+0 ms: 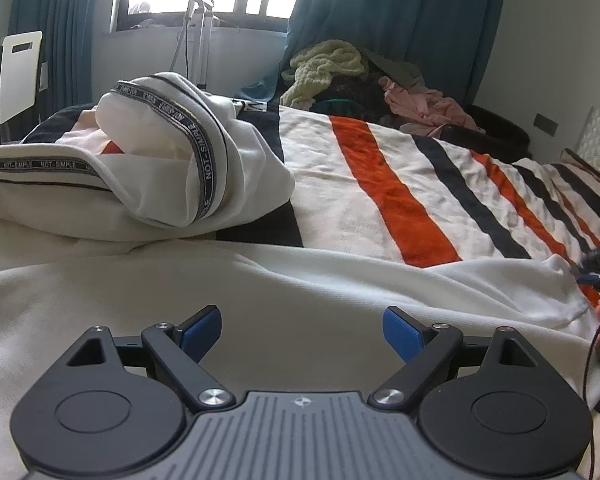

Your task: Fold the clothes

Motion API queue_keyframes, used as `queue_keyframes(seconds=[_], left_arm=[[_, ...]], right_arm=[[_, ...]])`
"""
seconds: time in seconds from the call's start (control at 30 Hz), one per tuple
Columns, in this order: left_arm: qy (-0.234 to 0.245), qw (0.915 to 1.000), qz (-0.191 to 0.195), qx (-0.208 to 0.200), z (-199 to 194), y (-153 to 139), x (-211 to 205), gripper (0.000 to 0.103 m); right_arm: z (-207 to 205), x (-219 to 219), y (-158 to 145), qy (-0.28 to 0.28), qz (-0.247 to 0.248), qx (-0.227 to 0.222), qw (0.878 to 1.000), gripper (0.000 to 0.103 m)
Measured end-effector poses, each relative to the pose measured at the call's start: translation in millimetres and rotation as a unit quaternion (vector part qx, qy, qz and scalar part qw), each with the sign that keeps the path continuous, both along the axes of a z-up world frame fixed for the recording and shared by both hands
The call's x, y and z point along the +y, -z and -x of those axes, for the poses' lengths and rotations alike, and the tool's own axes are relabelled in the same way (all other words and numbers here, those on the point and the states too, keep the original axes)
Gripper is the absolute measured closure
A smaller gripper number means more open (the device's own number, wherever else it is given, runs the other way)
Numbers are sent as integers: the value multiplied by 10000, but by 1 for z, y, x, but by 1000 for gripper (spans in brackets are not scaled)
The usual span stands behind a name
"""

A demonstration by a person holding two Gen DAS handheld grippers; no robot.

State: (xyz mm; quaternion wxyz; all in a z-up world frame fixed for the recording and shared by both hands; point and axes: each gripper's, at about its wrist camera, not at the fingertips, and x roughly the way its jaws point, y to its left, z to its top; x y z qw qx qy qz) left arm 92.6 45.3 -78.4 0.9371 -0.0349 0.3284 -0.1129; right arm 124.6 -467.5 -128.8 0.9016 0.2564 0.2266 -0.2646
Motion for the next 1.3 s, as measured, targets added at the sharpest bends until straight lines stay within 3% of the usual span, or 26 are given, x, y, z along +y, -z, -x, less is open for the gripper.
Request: queue_keyframes(seconds=[0.03, 0.07, 0.1, 0.3, 0.5, 0.6, 0.7, 0.83, 0.9, 1.0, 1.07, 1.17, 1.2, 1.23, 1.3], left_arm=[[-13, 10000, 5, -25, 0, -1, 0, 14], [-30, 10000, 9, -58, 1, -3, 0, 14], [-50, 9999, 12, -91, 2, -4, 0, 14], [-101, 9993, 99, -340, 11, -21, 4, 12], [-166, 9973, 290, -658, 16, -45, 13, 7], [-163, 9959, 532, -714, 16, -49, 24, 6], [-414, 9928, 575, -963, 13, -42, 35, 5], [-900, 9912, 459, -853, -12, -28, 50, 5], [-1175, 9878, 670, -776, -26, -21, 60, 5], [-1443, 9827, 976, -625, -42, -10, 72, 5], [-1614, 9763, 1282, -661, -46, -3, 81, 5], [-1795, 9699, 1373, -902, -48, 0, 86, 5], [-1844, 9679, 1416, -959, -49, 1, 87, 5], [-1876, 9660, 1481, -985, -49, 2, 88, 5], [-1903, 9648, 1541, -957, -49, 4, 90, 5]], right_arm=[[-1, 9, -4, -152, 79, -69, 9998, 38], [-2, 18, -8, -303, 158, -139, 9993, 25], [-3, 28, -13, -455, 237, -208, 9985, 18], [-11, 83, -35, -1418, 607, -599, 9862, 21], [-43, 144, -30, -2708, -166, -608, 9606, 22], [-66, 182, -24, -3062, -533, -549, 9489, 32], [-109, 218, -24, -3280, -752, -506, 9403, 32], [-177, 269, -31, -3543, -921, -488, 9293, 32], [-211, 295, -35, -3673, -1005, -479, 9234, 32], [-259, 343, -34, -4074, -517, -185, 9116, 32], [-286, 367, -24, -4231, -590, 110, 9041, 32], [-308, 395, -7, -4507, -815, 330, 8883, 33], [-309, 401, -5, -4561, -803, 306, 8858, 34], [-308, 407, -4, -4617, -750, 283, 8834, 50], [-303, 416, -5, -4709, -557, 240, 8801, 70]])
